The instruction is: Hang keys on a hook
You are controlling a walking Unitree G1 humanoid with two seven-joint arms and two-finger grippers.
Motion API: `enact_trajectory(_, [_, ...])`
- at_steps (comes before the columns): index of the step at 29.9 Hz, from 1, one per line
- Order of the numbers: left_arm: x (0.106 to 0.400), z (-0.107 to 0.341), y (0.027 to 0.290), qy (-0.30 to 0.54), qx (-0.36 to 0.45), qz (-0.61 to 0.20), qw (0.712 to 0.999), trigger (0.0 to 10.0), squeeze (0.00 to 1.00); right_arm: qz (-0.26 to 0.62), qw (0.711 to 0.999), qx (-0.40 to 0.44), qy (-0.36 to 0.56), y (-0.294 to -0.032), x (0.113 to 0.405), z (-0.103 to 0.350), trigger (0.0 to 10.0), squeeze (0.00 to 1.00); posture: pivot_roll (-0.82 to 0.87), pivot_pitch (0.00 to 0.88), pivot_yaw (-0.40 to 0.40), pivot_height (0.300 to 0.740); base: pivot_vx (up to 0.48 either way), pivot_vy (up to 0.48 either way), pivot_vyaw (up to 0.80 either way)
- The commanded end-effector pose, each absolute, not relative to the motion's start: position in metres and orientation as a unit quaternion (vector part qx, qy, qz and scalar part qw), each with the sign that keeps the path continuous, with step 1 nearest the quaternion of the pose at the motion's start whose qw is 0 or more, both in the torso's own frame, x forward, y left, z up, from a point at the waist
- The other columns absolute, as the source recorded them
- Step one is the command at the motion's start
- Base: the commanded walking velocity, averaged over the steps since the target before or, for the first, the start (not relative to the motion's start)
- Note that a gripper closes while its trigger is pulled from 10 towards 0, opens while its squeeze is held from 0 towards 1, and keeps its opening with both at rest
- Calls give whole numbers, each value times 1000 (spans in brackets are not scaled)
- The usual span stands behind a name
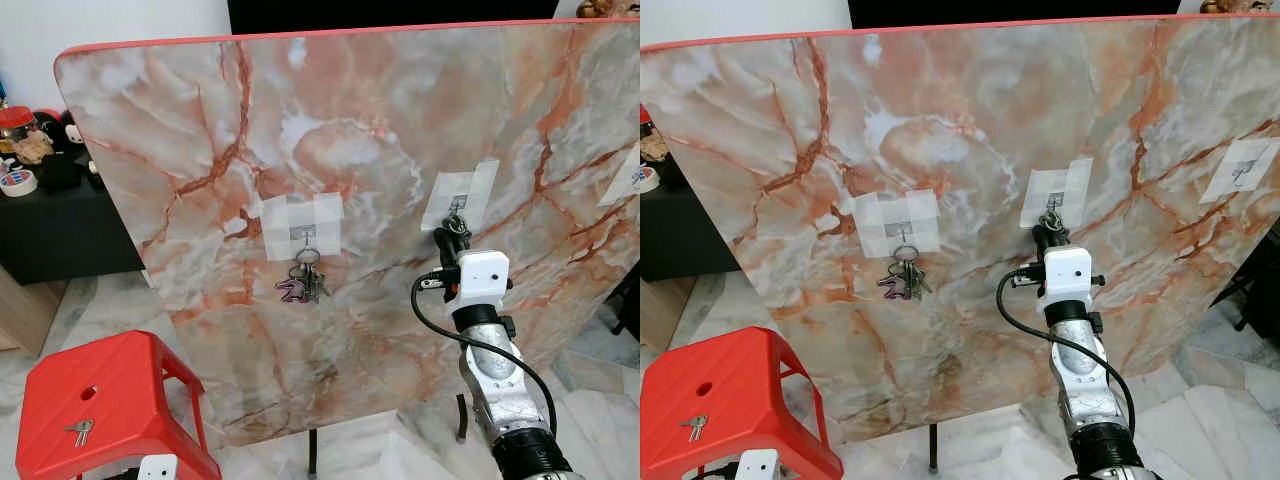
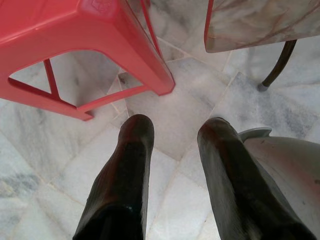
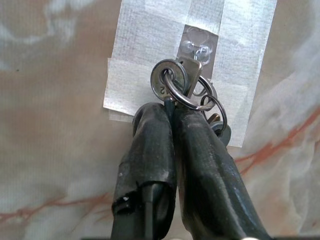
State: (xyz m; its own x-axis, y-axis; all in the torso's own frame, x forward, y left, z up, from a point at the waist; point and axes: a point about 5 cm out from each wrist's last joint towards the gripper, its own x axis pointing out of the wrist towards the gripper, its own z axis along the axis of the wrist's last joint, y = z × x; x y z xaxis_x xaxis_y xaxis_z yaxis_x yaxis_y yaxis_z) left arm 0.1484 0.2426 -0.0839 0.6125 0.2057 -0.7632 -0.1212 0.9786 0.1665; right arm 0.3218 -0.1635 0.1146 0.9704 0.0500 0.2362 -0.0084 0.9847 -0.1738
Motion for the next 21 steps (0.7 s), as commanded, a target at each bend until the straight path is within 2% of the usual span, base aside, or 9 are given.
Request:
enact_trajectory(1, [148, -84, 242, 434, 56, 88, 895, 10000, 0, 14, 986, -85, -145, -165, 326, 127, 10000, 0, 76, 0, -22, 740, 0, 0, 0])
enact_trajectory(8, [150, -83, 241, 429, 58, 88, 897, 10000, 0, 23, 985, -79, -153, -156, 322, 129, 10000, 0, 74, 0, -20, 740, 0, 0, 0])
enact_trajectory(21, [152, -83, 240, 425, 59, 84, 899, 10000, 0, 4, 986, -66, -150, -159, 316, 127, 10000, 0, 76, 0, -20, 740, 0, 0, 0])
